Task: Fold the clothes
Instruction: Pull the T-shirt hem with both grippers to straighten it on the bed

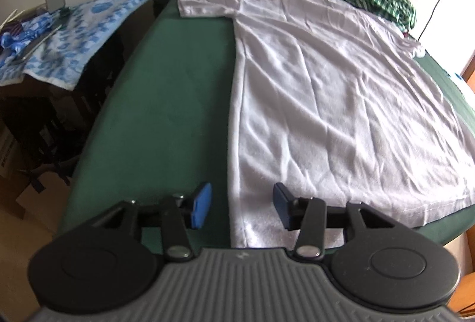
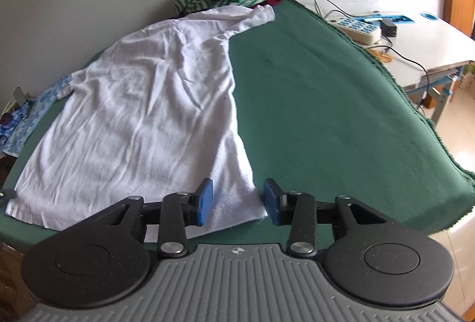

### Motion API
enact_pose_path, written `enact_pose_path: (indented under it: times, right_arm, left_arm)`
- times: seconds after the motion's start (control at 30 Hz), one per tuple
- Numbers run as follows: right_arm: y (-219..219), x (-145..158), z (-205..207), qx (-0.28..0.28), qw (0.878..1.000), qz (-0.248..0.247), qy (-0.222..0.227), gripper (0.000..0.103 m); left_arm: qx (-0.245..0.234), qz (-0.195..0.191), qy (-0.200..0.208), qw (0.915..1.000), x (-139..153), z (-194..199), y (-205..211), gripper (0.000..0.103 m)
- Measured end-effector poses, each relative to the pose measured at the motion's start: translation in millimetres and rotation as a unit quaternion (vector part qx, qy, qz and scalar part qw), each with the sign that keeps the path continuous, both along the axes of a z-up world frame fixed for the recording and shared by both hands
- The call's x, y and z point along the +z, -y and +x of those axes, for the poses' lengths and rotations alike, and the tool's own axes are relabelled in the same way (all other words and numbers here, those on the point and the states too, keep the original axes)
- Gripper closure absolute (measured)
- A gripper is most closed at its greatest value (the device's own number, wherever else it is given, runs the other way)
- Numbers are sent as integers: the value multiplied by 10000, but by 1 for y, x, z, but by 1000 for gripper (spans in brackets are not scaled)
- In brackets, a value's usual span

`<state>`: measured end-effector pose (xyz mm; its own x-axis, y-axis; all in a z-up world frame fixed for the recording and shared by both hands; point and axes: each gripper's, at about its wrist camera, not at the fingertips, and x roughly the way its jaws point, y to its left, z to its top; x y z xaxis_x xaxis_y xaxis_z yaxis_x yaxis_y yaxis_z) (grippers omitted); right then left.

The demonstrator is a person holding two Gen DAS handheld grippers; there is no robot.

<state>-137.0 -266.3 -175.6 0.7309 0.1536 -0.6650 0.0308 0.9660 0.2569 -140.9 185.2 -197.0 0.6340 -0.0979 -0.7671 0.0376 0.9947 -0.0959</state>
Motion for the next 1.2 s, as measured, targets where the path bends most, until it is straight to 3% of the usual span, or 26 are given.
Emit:
enact_pose_path:
  times: [0.13,0.2,0.27,0.3,0.33,0.47,0.67,0.87,1.0,1.2]
  right_arm:
    - [2,-4,1,118,9996,20,265,66]
    - [2,-5,1,70,9995,-99,299,76]
    - [4,-5,1,-40,9994,-172,285,92]
    - [6,-6,0,-101,9994,-193,279,96]
    - [8,-6,1,-158,9994,-153,254,99]
    - [16,-5,6,-361,9988,314,67,102]
    - [31,15,2,-565,9884,1408,39,102]
    - [44,45,-13,-469,9792,1974,23,102]
    - [48,61,-30,-322,9787,2026,-71,102]
    - [53,57,-56,-192,9784,2008,-445,102]
  left_arm:
    - [-154,-228,10,9996,-1,2,5,52]
    - [-243,-186,10,9995,-1,2,12,54]
    - [-156,-31,94,9998,-2,-1,17,75]
    - [-84,34,148,9998,-3,-2,19,98]
    - [-13,26,165,9999,-3,-2,19,103]
    - [236,-262,194,9992,3,-1,15,103]
    - [300,-452,921,9943,54,-26,16,103]
    - [314,-529,1185,9910,94,-59,17,103]
    - [330,-502,1146,9916,107,-84,19,103]
    - [470,-507,625,9957,88,-111,22,103]
